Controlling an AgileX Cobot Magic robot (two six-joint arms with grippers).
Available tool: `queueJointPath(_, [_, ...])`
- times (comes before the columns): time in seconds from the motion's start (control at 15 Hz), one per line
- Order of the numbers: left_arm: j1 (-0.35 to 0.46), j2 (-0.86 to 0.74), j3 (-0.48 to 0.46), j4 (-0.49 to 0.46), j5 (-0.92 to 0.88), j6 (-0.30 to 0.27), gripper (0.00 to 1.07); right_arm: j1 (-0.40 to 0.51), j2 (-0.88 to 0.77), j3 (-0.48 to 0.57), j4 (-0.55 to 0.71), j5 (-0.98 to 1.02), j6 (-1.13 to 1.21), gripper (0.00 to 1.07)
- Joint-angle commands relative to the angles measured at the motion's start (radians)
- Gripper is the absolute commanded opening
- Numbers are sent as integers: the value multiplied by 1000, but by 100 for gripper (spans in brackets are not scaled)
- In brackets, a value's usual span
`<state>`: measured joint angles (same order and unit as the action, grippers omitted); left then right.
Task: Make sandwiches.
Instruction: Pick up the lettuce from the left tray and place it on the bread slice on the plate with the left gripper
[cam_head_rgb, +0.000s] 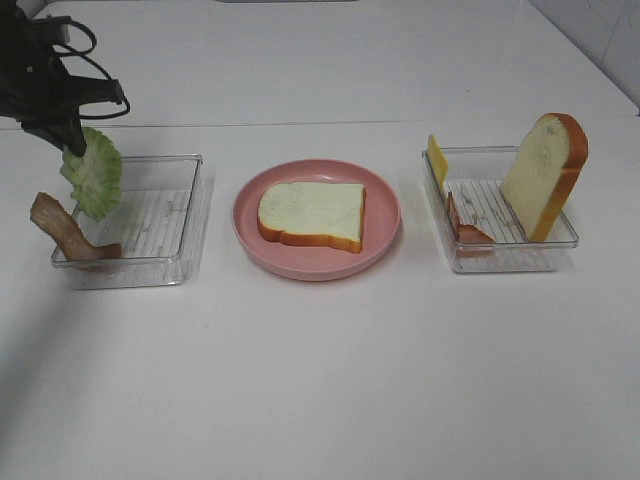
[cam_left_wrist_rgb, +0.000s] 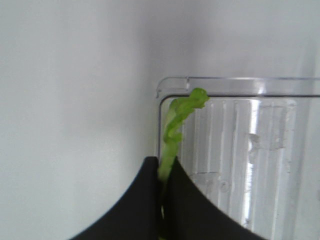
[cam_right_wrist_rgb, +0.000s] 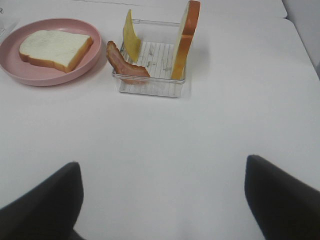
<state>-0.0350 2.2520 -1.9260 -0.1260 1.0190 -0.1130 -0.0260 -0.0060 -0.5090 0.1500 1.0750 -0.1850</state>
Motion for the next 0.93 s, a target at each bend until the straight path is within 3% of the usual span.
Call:
queueJointPath(0.07, [-5,-60,-10,-95,-24,19,0,-8,-14,2,0,-6,-1,83])
queueJointPath(0.2, [-5,-76,-16,-204,-31,65,0,-8,-14,2,0,-6,-1,83])
queueJointPath(0.27, [-7,-78,-16,-412,-43,144,0,-8,-14,2,0,-6,-1,83])
queueJointPath(0.33, [-13,-78,-16,-504,-60,182,0,-8,-14,2,0,-6,-1,83])
queueJointPath(0.6, [-91,-78,-15,-639,-146,249,0,-8,-14,2,0,-6,-1,83])
queueJointPath(0.93, [-274,-26,-15,-700,-266,249,0,-8,-14,2,0,-6,-1,83])
